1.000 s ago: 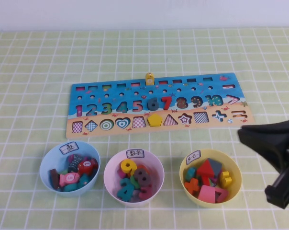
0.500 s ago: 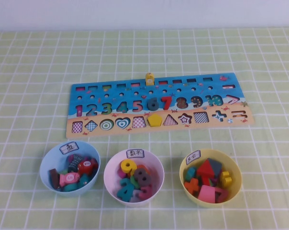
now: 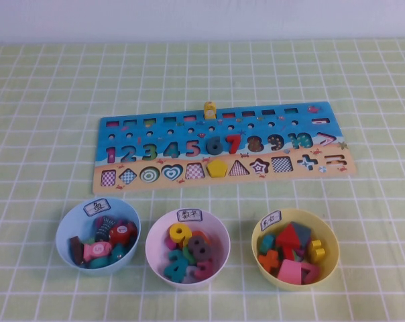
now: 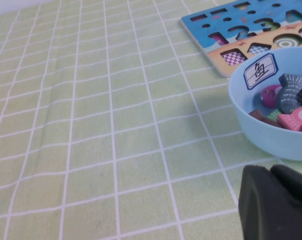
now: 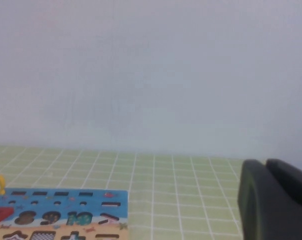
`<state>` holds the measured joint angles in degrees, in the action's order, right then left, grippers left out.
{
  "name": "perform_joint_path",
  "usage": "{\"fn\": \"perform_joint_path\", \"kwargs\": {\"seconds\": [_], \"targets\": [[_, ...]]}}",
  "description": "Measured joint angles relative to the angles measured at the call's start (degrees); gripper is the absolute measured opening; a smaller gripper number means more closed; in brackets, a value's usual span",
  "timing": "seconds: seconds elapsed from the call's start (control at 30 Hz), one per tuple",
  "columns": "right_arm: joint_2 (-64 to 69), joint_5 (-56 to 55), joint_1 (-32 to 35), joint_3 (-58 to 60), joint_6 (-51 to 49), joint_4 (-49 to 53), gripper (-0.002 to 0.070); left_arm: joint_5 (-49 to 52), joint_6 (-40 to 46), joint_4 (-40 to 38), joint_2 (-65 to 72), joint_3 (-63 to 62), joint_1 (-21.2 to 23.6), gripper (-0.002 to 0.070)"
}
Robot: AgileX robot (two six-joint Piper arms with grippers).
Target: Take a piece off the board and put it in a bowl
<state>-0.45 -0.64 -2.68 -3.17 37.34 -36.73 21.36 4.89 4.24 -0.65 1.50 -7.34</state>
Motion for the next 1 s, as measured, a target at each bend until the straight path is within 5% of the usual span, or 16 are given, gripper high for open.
{"fn": "perform_joint_path", "kwargs": {"seconds": [0.3,0.53,1.0], "targets": [[-0.14,7.11,0.38,1.81,-3.8,3.18,-0.0016,0.0,0.0,0.0,0.0,0.0,0.0,-0.0005],[-0.28,13.95,0.38,4.61,-37.66,30.75,-0.0016,0.0,0.0,0.0,0.0,0.0,0.0,-0.0005],[-0.32,21.42,0.38,4.61,-41.77,32.84,-0.0016,0.0,0.0,0.0,0.0,0.0,0.0,-0.0004]]}}
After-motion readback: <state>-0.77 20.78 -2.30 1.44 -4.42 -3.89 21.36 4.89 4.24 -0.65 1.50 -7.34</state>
